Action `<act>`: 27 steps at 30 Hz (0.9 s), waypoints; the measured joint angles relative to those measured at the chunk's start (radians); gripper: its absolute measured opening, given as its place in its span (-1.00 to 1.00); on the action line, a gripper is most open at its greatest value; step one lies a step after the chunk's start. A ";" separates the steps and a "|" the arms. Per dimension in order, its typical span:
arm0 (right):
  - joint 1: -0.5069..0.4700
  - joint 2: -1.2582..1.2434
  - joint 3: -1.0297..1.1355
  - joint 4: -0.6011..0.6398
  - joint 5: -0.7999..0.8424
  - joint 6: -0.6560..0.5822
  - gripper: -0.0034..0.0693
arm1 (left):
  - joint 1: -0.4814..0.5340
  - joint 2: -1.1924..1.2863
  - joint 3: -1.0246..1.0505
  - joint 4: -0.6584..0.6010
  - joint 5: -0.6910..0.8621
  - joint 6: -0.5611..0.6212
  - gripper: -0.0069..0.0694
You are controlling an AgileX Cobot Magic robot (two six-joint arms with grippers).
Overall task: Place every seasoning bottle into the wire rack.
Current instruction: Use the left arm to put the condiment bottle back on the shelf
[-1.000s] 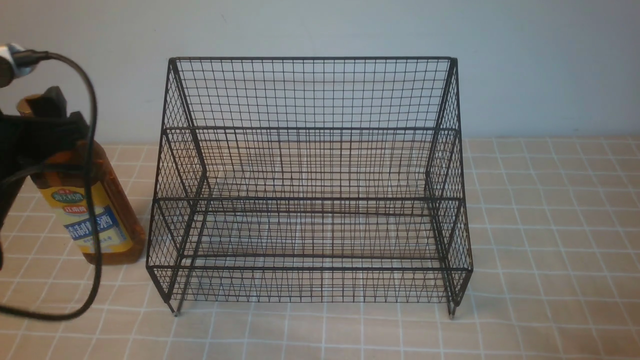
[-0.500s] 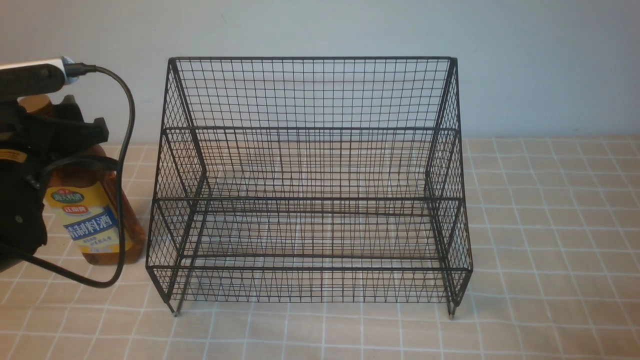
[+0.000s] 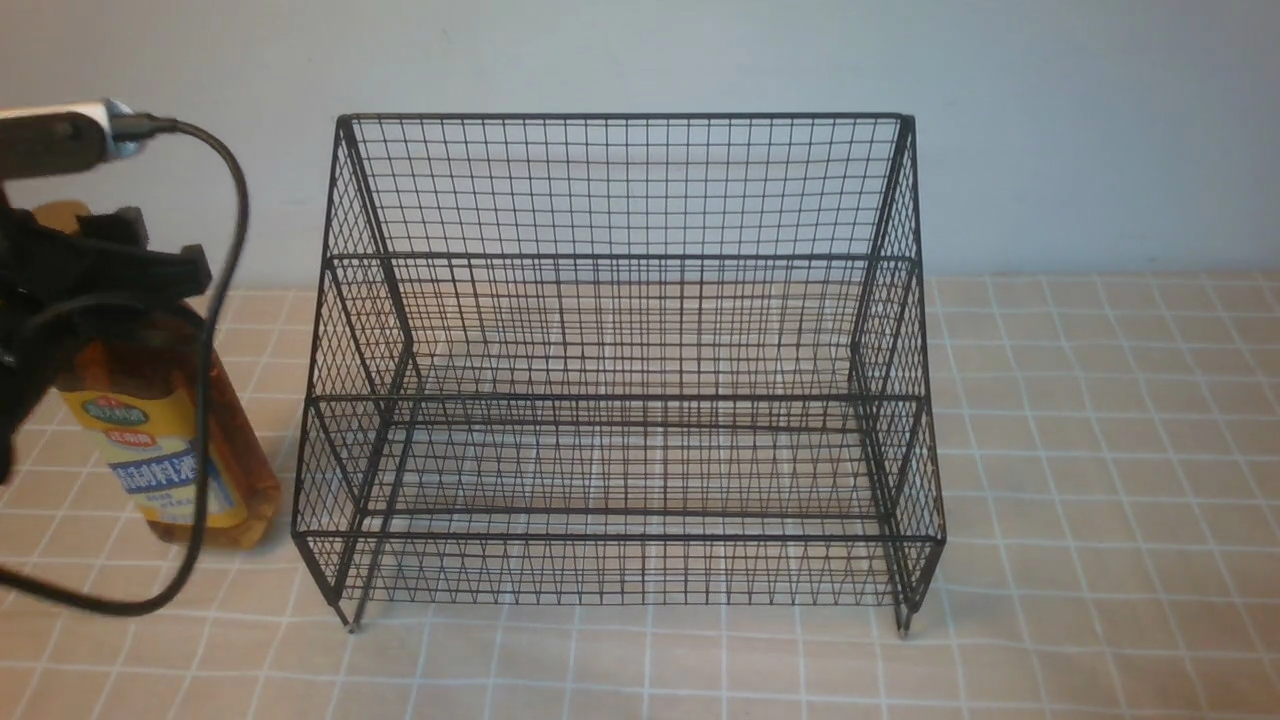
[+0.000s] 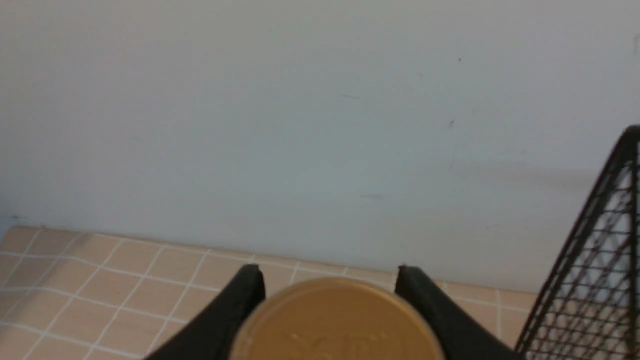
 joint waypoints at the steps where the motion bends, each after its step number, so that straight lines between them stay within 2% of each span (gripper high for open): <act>1: 0.000 0.000 0.000 0.000 0.000 0.000 -0.95 | 0.000 -0.007 0.000 -0.002 0.005 0.003 -0.03; 5: 0.000 0.000 0.000 0.000 0.000 0.000 -0.95 | 0.000 -0.142 -0.083 -0.025 0.107 0.051 -0.03; 11: 0.000 0.000 0.000 0.000 0.000 0.000 -0.95 | 0.000 -0.241 -0.162 -0.037 0.135 0.068 -0.03; 17: 0.000 0.000 0.000 0.000 0.000 0.000 -0.95 | -0.015 -0.282 -0.239 -0.047 0.220 -0.038 -0.03; 22: 0.000 0.000 0.000 0.000 0.000 0.000 -0.95 | -0.111 -0.282 -0.265 -0.047 0.240 -0.085 -0.03; 27: 0.000 0.000 0.000 0.000 0.000 0.000 -0.95 | -0.216 -0.251 -0.265 -0.050 0.145 -0.083 -0.03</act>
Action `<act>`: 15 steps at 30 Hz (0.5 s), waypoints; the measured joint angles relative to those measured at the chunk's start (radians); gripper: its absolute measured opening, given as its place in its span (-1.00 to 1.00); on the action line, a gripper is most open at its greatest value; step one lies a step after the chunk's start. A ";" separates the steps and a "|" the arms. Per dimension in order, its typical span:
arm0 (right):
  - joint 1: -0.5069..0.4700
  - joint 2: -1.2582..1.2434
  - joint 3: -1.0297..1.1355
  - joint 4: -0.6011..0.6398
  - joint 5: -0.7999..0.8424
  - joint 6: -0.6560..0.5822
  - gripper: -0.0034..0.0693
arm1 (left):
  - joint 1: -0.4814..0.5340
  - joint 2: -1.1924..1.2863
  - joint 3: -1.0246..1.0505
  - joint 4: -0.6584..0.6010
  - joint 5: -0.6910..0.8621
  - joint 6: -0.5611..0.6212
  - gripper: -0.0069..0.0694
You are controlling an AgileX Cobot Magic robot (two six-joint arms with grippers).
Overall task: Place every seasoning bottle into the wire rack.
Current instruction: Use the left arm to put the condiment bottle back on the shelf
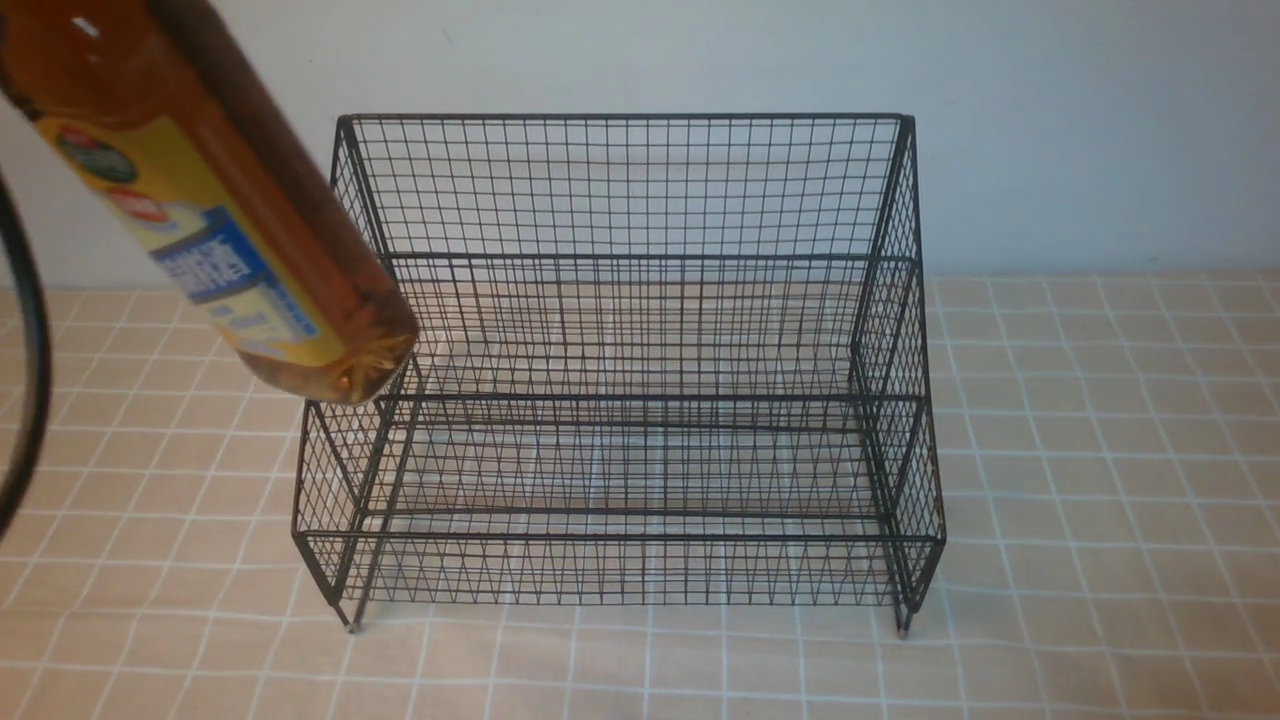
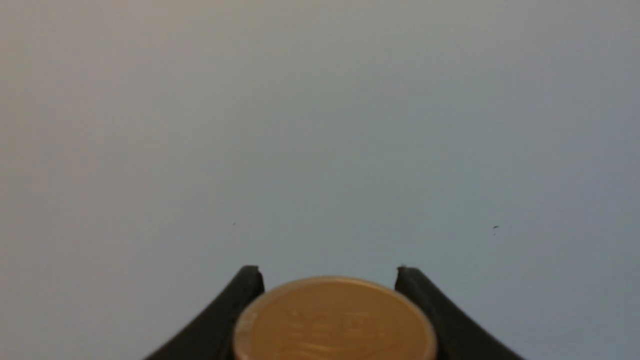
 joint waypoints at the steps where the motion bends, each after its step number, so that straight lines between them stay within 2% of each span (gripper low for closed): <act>1: 0.000 0.000 0.000 0.000 0.000 0.000 -0.95 | -0.030 0.020 0.000 -0.002 -0.043 0.003 -0.03; 5: 0.000 0.000 0.000 0.000 0.000 0.000 -0.95 | -0.099 0.107 0.000 -0.020 -0.172 0.005 -0.03; 15: 0.000 0.000 0.000 0.000 0.000 0.000 -0.95 | -0.114 0.277 -0.001 -0.112 -0.280 0.022 -0.03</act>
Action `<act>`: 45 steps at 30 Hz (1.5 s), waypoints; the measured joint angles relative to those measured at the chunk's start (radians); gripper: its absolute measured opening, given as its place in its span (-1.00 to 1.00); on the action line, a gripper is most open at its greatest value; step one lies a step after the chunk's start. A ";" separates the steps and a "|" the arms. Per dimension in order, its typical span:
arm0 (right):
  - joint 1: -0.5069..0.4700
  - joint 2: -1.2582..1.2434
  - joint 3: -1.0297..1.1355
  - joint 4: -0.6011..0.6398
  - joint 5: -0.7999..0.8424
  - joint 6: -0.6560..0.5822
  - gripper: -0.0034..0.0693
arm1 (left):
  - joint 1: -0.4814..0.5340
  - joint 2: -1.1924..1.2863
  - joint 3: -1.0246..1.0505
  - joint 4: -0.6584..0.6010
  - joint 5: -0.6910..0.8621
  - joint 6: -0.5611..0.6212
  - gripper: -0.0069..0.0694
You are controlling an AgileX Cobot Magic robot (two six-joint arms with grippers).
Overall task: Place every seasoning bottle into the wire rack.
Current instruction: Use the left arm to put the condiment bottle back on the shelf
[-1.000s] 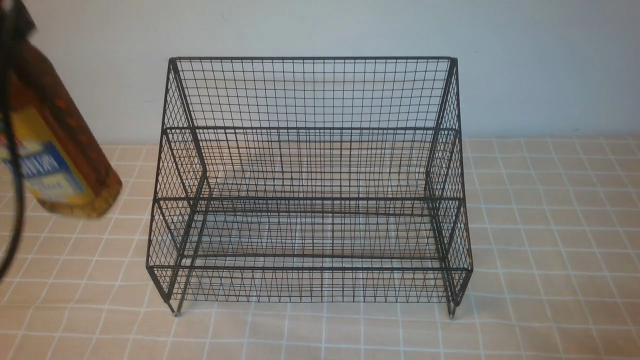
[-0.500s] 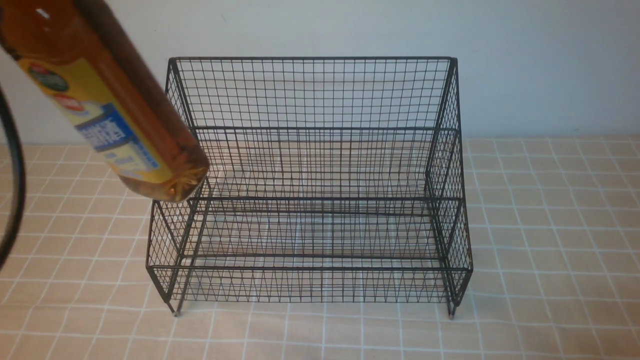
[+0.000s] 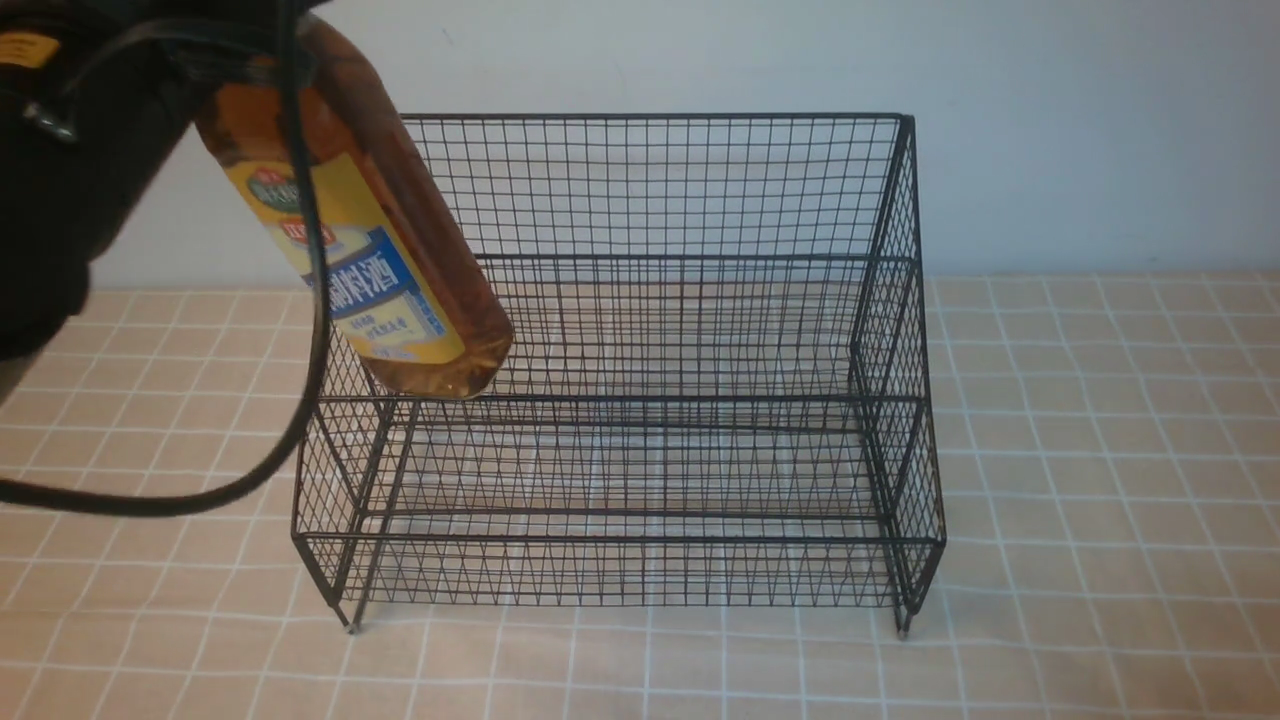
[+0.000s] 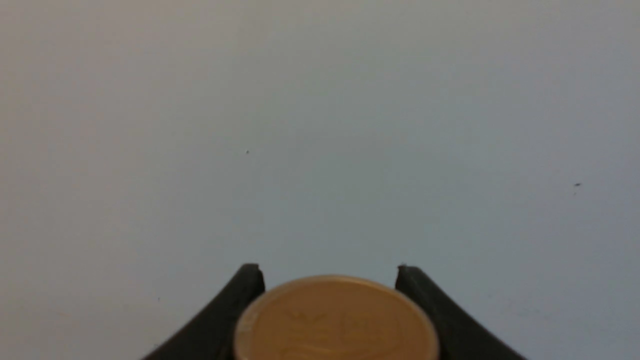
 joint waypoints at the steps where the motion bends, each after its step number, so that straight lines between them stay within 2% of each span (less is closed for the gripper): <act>1: 0.000 0.000 0.000 0.000 0.000 0.000 -0.95 | 0.000 0.007 0.000 -0.001 -0.001 0.003 -0.03; 9: 0.000 0.000 0.000 0.000 0.000 0.000 -0.95 | 0.000 0.068 0.000 -0.105 -0.003 0.110 -0.03; 13: 0.000 0.000 0.000 0.000 0.000 0.000 -0.95 | 0.000 0.099 0.000 -0.202 -0.002 0.211 -0.03; 16: 0.000 0.000 0.000 0.000 0.000 0.000 -0.95 | 0.000 0.116 0.000 -0.228 0.001 0.260 -0.03; 28: 0.000 0.000 0.000 0.000 0.000 0.000 -0.95 | -0.004 0.171 -0.005 -0.238 0.031 0.302 -0.03; 38: 0.000 0.000 0.000 0.000 0.000 0.000 -0.95 | -0.004 0.183 -0.007 -0.238 0.083 0.410 -0.03; 41: 0.000 0.000 0.000 0.000 0.000 0.000 -0.95 | -0.004 0.183 -0.010 -0.238 0.096 0.461 0.01; 43: 0.000 0.000 0.000 0.000 0.000 0.000 -0.95 | -0.004 0.179 -0.022 -0.264 0.096 0.521 0.17; 45: 0.000 0.000 0.000 0.000 0.000 0.000 -0.95 | -0.004 0.176 -0.024 -0.286 0.102 0.545 0.23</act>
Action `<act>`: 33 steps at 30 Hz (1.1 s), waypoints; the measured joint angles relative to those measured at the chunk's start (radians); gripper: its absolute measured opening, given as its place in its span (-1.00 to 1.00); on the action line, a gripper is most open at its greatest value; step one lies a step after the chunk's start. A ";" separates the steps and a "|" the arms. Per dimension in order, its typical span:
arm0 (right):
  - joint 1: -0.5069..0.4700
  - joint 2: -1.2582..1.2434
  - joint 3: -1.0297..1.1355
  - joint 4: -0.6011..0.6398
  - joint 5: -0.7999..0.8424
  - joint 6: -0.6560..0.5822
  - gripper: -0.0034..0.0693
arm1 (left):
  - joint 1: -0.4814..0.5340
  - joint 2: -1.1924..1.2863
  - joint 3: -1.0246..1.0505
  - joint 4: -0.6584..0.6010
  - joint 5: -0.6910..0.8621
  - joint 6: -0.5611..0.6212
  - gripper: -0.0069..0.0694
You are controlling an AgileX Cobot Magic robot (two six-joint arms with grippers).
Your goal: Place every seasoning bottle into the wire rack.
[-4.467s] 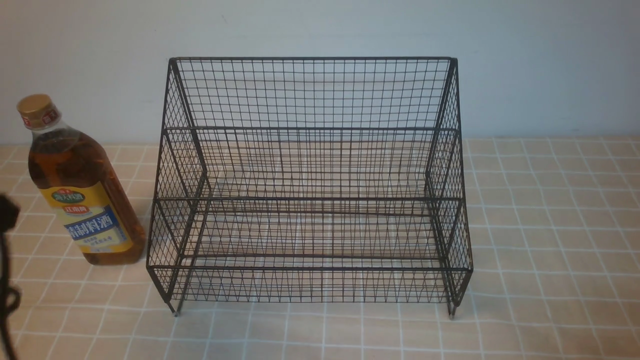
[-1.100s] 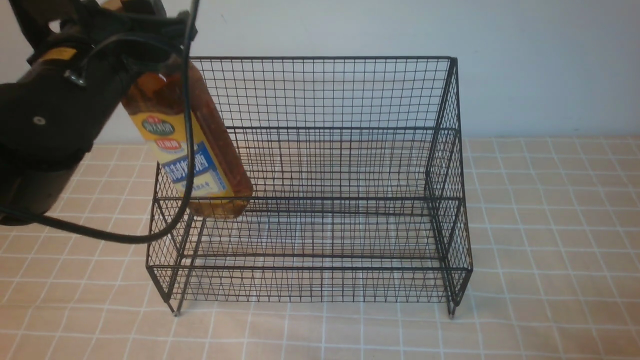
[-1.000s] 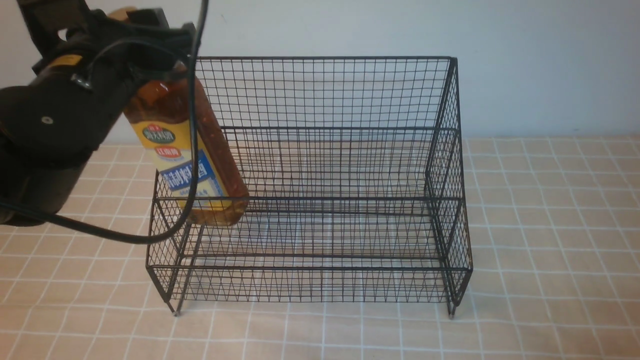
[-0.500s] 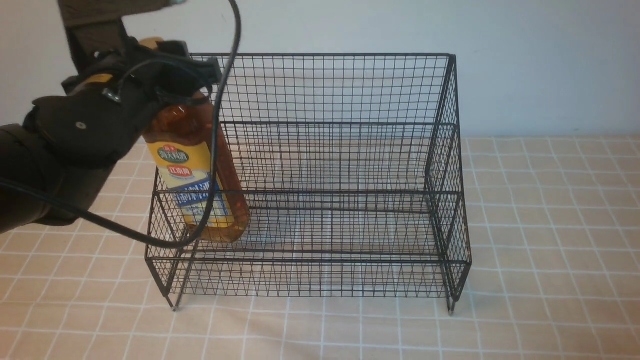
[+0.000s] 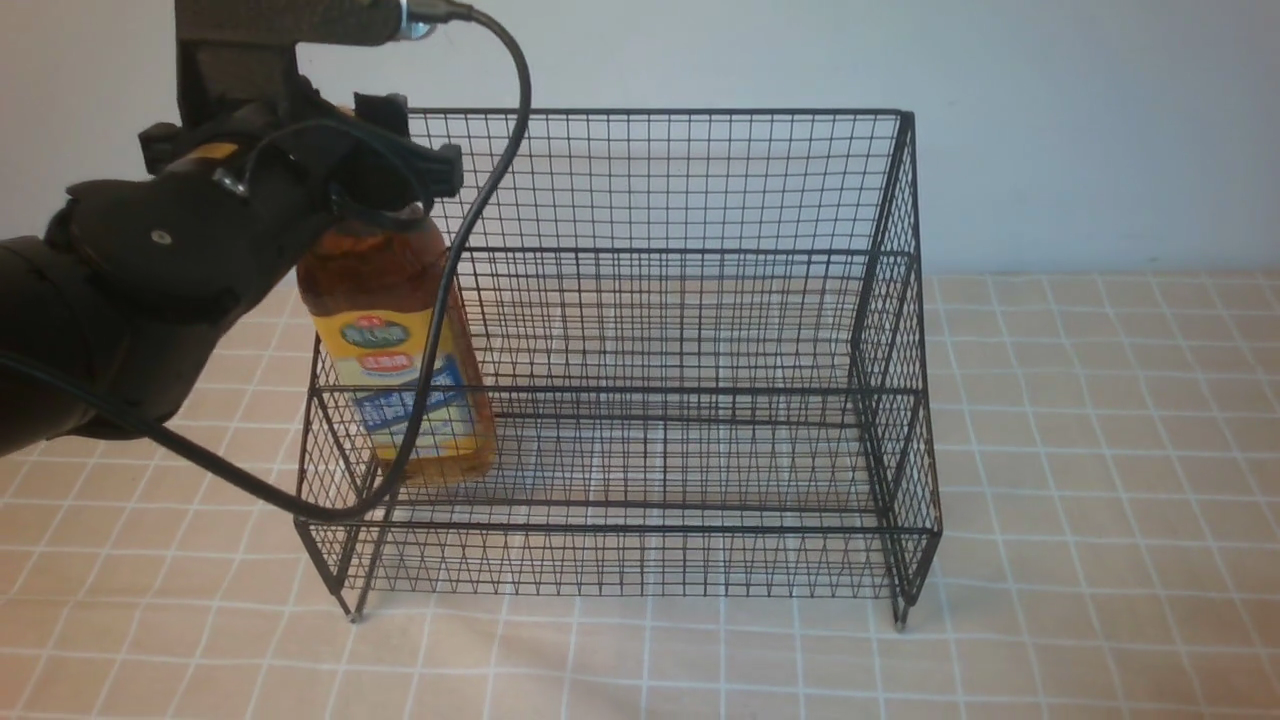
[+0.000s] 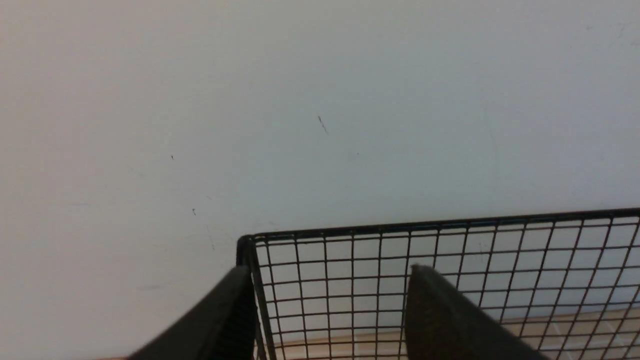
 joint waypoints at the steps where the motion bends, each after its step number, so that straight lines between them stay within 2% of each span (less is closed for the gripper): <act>1: 0.000 0.000 0.000 0.000 0.000 0.000 -0.95 | 0.000 -0.006 -0.002 -0.043 0.013 0.042 0.30; 4: 0.000 0.000 0.000 0.000 0.000 0.000 -0.95 | 0.000 -0.017 -0.002 -0.104 0.032 0.121 0.34; 10: 0.000 0.000 0.000 0.000 0.000 0.000 -0.95 | 0.000 -0.103 -0.002 -0.264 0.044 0.367 0.36; 13: 0.000 0.000 0.000 0.000 0.000 0.000 -0.95 | 0.000 -0.154 -0.002 -0.312 0.042 0.423 0.36; 18: 0.000 0.000 0.000 0.000 0.000 0.000 -0.95 | 0.000 -0.288 -0.002 -0.496 0.033 0.520 0.32; 20: 0.000 0.000 0.000 0.000 0.000 0.000 -0.95 | 0.000 -0.338 -0.002 -0.612 0.032 0.579 0.20; 22: 0.000 0.000 0.000 0.000 0.000 0.000 -0.95 | 0.000 -0.360 -0.001 -0.639 0.030 0.613 0.12; 23: 0.000 0.000 0.000 0.000 0.000 0.000 -0.95 | 0.000 -0.400 0.005 -0.661 0.030 0.656 -0.05; 24: 0.000 0.000 0.000 0.000 0.000 0.000 -0.95 | -0.002 -0.404 0.006 -0.663 0.030 0.659 -0.07; 25: 0.000 0.000 0.000 0.000 0.000 0.000 -0.95 | -0.007 -0.436 0.009 -0.671 0.035 0.676 -0.26; 27: 0.000 0.000 0.000 0.000 0.000 0.000 -0.95 | -0.008 -0.448 0.010 -0.674 0.040 0.679 -0.35; 28: 0.000 0.000 0.000 0.000 0.000 0.000 -0.95 | -0.010 -0.470 0.010 -0.675 0.046 0.683 -0.57; 29: 0.000 0.000 0.000 0.000 0.000 0.000 -0.95 | -0.010 -0.471 0.010 -0.676 0.046 0.683 -0.59; 30: 0.000 0.000 0.000 0.000 0.000 0.000 -0.95 | -0.011 -0.482 0.010 -0.676 0.050 0.681 -0.72; 33: 0.000 0.000 0.000 0.000 0.000 0.000 -0.95 | -0.011 -0.491 0.010 -0.676 0.095 0.612 -0.82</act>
